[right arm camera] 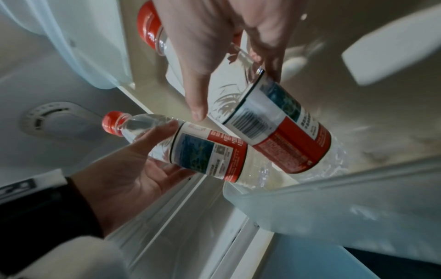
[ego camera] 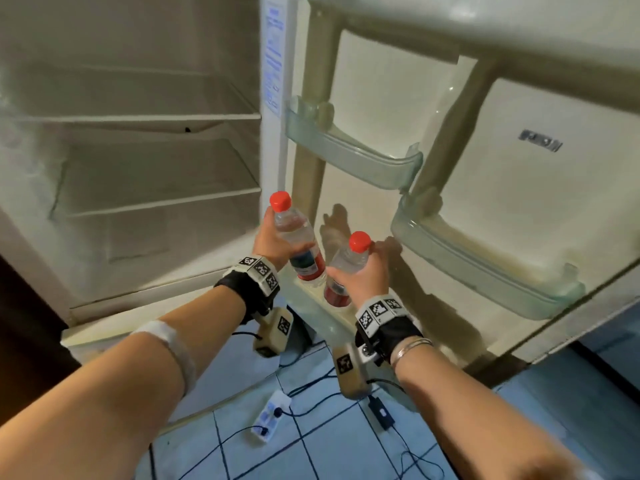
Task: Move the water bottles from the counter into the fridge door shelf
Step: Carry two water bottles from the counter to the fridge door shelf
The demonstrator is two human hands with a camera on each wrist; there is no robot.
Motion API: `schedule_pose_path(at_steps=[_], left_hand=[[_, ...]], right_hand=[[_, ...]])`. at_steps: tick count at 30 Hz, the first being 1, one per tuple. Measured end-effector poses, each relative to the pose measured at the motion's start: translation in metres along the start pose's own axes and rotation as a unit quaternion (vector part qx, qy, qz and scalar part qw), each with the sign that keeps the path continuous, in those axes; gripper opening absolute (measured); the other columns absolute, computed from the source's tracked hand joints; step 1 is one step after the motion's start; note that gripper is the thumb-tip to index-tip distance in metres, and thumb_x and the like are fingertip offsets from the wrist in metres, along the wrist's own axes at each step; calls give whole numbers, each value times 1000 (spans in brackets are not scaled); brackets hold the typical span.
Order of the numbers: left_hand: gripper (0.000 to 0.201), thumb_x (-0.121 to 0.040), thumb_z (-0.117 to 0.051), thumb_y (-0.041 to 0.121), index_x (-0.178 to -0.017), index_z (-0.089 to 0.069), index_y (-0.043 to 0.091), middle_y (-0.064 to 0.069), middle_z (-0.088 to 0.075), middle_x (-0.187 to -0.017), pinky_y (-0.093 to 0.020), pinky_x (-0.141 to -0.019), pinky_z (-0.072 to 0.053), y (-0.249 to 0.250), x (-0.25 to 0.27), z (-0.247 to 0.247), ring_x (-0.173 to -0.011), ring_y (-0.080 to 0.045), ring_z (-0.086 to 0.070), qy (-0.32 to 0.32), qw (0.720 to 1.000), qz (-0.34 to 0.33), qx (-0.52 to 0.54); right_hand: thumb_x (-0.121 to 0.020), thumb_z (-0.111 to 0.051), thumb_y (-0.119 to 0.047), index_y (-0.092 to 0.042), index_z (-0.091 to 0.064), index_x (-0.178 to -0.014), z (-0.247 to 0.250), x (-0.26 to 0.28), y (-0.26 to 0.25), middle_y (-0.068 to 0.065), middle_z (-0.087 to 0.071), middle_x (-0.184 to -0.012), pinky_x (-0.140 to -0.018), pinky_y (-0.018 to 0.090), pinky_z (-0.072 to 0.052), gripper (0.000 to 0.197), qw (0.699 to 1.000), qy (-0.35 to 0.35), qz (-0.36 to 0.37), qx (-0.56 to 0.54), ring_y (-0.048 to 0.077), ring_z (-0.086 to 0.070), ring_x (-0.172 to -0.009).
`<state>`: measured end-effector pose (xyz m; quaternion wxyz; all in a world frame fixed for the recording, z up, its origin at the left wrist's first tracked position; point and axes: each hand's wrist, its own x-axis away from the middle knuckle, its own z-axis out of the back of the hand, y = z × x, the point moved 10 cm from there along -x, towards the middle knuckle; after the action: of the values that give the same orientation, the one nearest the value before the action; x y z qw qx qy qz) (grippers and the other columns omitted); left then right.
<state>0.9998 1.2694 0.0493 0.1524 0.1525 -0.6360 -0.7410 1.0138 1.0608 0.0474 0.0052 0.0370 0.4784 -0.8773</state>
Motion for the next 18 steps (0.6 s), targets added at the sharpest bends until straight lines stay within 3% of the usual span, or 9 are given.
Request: schedule_pose_path(at_steps=[4,8,12,15,18], left_hand=[[70,-57,-83,15,-115,-42,15,-3,-59,-101,-40,-88,-52,-30,-14,-8,-98,-23,-61,-7,999,11,-37],[69,-62,-81,6,-118,-41,10,-2,-56,-103,-35,-88,-49,-51,-20,-2,-95,-18,-57,47,998,20,-21],[64,-65,-81,19,-117,-44,11,-2,-56,-105,-36,-92,-47,-55,-31,-3,-99,-19,-56,41,998,9,-53],[64,-67,-79,28,-119,-44,13,-1,-55,-105,-33,-91,-44,-56,-37,-3,-100,-20,-54,29,997,7,-77],[66,-68,-78,32,-122,-44,13,-3,-57,-112,-31,-88,-43,-58,-38,-3,-101,-18,-53,14,996,19,-88]], right_hand=[[-56,-87,-24,-11,-54,-107,-6,-13,11,11,-58,-112,-96,44,-45,62,1000,20,-9,-7,29,-57,-106],[-57,-87,-26,-9,-56,-105,-11,-24,20,12,-56,-111,-95,42,-46,59,1000,26,-12,5,29,-57,-105],[-58,-85,-26,-9,-57,-105,-16,-32,27,10,-56,-112,-96,39,-44,57,1000,23,-18,2,27,-56,-106],[-59,-85,-23,-8,-56,-106,-18,-37,28,10,-53,-112,-92,30,-42,57,1000,19,-16,6,26,-55,-104],[-59,-86,-21,-10,-54,-110,-20,-42,31,9,-51,-115,-93,30,-43,60,1000,13,-17,-4,25,-55,-105]])
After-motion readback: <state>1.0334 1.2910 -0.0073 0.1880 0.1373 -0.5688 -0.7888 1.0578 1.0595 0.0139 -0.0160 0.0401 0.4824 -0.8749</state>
